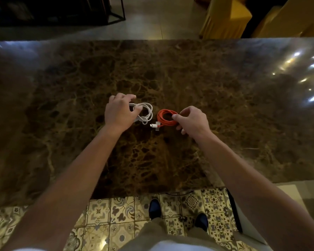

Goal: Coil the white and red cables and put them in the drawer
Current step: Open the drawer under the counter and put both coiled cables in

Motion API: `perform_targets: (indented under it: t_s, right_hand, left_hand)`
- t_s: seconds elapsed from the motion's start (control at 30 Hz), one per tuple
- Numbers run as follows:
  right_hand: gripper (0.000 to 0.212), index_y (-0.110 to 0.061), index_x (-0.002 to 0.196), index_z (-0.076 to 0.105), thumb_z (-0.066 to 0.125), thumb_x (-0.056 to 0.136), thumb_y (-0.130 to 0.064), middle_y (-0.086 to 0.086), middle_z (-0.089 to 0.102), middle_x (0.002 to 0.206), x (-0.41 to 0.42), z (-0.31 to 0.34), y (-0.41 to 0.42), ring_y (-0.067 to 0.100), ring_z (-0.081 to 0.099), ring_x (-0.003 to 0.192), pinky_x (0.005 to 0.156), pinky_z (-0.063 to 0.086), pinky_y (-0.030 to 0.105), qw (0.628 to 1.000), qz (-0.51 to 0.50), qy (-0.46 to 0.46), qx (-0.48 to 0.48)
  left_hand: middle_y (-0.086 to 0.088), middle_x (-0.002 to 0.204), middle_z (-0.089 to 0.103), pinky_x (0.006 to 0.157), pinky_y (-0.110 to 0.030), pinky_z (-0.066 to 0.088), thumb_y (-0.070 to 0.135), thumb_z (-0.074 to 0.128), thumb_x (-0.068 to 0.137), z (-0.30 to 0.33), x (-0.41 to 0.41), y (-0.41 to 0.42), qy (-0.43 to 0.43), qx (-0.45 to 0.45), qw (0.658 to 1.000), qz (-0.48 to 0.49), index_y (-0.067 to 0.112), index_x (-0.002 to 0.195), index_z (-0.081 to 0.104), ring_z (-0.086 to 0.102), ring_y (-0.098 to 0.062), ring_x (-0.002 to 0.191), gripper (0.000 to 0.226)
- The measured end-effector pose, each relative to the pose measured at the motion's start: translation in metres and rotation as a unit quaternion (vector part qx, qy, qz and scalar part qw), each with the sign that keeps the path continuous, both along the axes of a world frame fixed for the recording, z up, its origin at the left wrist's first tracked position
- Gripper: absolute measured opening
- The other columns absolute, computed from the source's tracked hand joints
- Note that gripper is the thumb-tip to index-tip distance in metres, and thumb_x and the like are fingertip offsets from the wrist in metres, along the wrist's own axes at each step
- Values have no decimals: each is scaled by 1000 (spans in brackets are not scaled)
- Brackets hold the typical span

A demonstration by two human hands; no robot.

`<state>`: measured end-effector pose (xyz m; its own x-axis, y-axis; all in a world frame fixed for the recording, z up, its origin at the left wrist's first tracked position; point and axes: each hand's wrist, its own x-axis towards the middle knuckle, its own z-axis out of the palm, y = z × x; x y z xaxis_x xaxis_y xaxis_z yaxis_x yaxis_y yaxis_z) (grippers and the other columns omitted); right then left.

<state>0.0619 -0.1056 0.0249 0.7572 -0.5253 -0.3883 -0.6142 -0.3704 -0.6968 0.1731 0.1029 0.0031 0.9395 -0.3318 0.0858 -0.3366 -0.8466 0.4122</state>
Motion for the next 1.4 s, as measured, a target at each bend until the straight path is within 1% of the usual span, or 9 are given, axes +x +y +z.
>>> perform_targets:
  t_s: [0.23,0.4,0.5,0.63,0.8,1.0,1.23,1.33,1.4]
  right_hand:
    - [11,-16,97,72,73,95,-28,4,78,87,4,-1,2,9,64,60,49,46,23,996,-35,8,79]
    - [7,-17,94,72,72,95,-24,4,77,82,-7,0,1,10,65,58,46,47,21,996,-37,-5,77]
    - [7,-16,98,72,72,96,-23,4,76,80,-18,0,-3,10,66,57,48,51,22,997,-36,-17,69]
    - [10,-19,107,74,71,97,-21,5,78,81,-41,2,-17,12,70,61,52,55,24,995,-39,-37,80]
    - [9,-20,104,76,71,97,-20,5,78,77,-70,6,-35,11,68,58,49,52,23,992,-58,-63,94]
    - [13,-17,107,78,71,96,-18,0,75,65,-134,19,-78,9,67,52,45,49,23,987,-66,-104,102]
    - [11,-23,105,79,72,97,-24,2,79,80,-233,35,-151,11,72,65,67,63,33,983,-72,-144,89]
    - [12,-18,105,80,72,96,-19,8,78,77,-276,34,-187,16,70,60,53,58,27,979,-84,-157,96]
    - [12,-17,104,81,72,96,-16,11,77,76,-300,31,-209,16,66,58,49,52,24,978,-96,-162,92]
  left_hand:
    - [-9,123,64,83,-37,50,47,65,97,4,10,-3,79,35,996,-2,20,133,65,63,-26,111,46]
    - [-6,122,64,76,-33,48,40,65,99,9,8,-3,113,22,993,5,16,121,70,64,-20,101,33]
    - [-1,109,65,76,-31,48,34,63,102,14,0,-1,137,-18,990,7,15,121,67,62,-13,91,27]
    - [1,105,67,79,-28,51,29,65,102,24,-17,-6,157,-91,983,-1,14,122,67,65,-13,95,25]
    - [-2,94,72,55,-17,54,28,69,99,36,-40,-19,209,-192,958,-31,18,116,65,68,-8,70,20]
    - [-1,77,72,50,-23,53,26,69,100,40,-95,-66,267,-319,908,-49,13,109,69,64,-6,56,16]
    - [-1,79,73,53,-23,55,25,65,102,44,-175,-141,309,-371,874,-59,15,105,70,64,-10,60,11]
    - [-5,84,73,56,-24,57,25,65,101,42,-212,-176,314,-370,872,-61,14,106,71,66,-12,63,13]
    - [-7,83,72,54,-23,57,22,66,102,39,-235,-197,317,-378,867,-67,12,106,71,66,-11,61,12]
